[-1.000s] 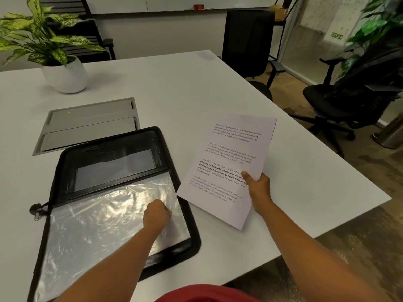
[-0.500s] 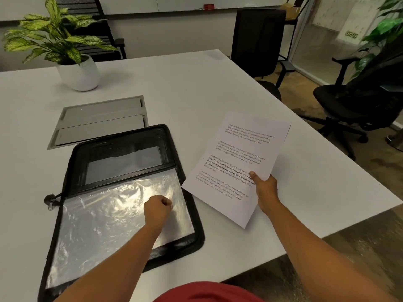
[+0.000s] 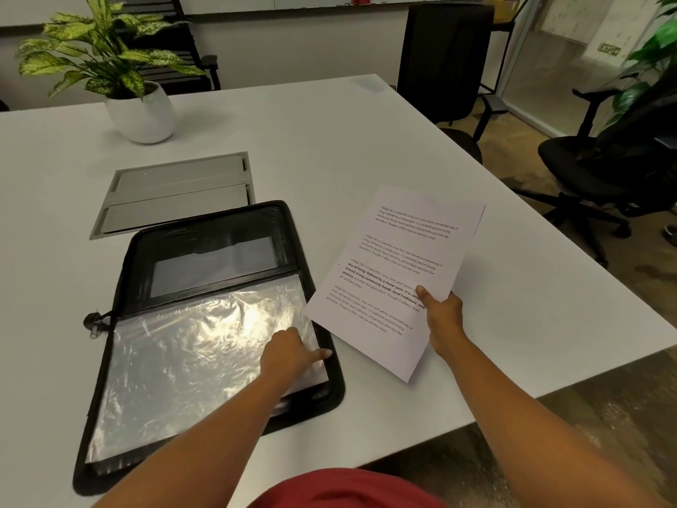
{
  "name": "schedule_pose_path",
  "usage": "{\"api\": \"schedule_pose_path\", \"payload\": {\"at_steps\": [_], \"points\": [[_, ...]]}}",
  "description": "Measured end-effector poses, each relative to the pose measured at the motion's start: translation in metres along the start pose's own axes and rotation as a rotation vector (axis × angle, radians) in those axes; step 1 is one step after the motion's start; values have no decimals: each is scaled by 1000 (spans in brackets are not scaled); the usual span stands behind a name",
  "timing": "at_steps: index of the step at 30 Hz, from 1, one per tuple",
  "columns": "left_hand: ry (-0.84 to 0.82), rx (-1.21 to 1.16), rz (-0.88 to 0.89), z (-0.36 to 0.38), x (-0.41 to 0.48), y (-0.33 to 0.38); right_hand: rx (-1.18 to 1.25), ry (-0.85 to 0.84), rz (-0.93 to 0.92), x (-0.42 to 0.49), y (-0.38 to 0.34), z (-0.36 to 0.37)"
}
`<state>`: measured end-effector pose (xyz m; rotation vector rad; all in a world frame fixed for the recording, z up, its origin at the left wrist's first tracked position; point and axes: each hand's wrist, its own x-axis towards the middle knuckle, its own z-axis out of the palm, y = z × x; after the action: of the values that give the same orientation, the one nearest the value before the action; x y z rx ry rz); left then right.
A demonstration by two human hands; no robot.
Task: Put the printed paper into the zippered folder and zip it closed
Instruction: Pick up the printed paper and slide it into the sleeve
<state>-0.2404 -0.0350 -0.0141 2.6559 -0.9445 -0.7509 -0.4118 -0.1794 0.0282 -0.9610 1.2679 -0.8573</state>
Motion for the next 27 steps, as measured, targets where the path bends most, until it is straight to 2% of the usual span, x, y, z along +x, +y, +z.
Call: {"api": "schedule_pose_path", "payload": {"at_steps": [3,7,14,19,24,27], "points": [[-34,93,-7,0,1,11,-7,5,-11,-1,-1,-1],[-13,37,-26,-1,1,14,-14,10,-18,0,-2,-2],[1,-235,-151,-13,8,-1,4,10,-20,0,0,-1],[-81,-464,-268,-16,12,-12,11,9,-23,3,0,2],[-64,-611,-314,-18,12,-16,20,19,-11,4,0,3],[-90,-789,-385,-17,11,-19,25,27,-8,5,2,3]]}}
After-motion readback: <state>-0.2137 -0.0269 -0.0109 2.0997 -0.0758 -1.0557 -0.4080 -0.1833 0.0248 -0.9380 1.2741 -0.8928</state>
